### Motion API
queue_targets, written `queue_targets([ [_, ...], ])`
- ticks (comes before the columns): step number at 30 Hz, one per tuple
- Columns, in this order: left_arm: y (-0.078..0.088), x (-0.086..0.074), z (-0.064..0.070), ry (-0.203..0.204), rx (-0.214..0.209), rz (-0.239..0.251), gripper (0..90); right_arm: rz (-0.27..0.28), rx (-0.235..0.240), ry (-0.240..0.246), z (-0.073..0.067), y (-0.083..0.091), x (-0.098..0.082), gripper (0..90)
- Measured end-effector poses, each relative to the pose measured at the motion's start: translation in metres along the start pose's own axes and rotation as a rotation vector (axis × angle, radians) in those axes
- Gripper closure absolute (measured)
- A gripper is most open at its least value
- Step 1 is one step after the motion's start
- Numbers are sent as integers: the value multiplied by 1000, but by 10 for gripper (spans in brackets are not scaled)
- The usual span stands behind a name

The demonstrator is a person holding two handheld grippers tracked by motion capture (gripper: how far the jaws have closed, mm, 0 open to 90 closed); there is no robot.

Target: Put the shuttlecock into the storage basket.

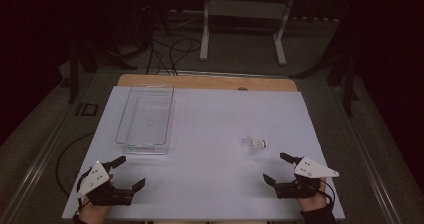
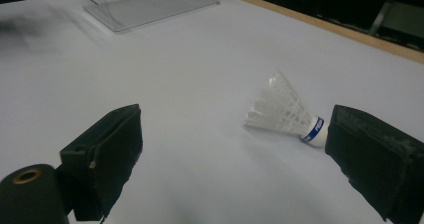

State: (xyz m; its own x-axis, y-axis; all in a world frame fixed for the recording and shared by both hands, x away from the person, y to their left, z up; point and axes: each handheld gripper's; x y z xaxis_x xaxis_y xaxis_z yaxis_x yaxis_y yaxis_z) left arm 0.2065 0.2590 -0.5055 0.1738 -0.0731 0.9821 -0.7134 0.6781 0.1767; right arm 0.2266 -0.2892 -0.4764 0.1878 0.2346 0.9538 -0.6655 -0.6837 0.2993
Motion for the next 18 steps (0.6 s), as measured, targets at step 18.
queue_targets([
  [18,0,0,0,3,-4,-2,1,-104,74,53,1,-1,18,83],
])
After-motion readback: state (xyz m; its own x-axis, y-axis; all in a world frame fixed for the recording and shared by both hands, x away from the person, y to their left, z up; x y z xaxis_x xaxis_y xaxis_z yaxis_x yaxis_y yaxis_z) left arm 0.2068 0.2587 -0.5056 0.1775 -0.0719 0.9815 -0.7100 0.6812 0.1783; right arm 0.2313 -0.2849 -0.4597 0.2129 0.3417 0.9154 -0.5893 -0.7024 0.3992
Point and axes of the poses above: each handheld gripper's, and its own axes: y roughly backward along the jaws, x roughly out of its top, z roughly to its right, and after that the axes turned 8 degrees about z, right-handed
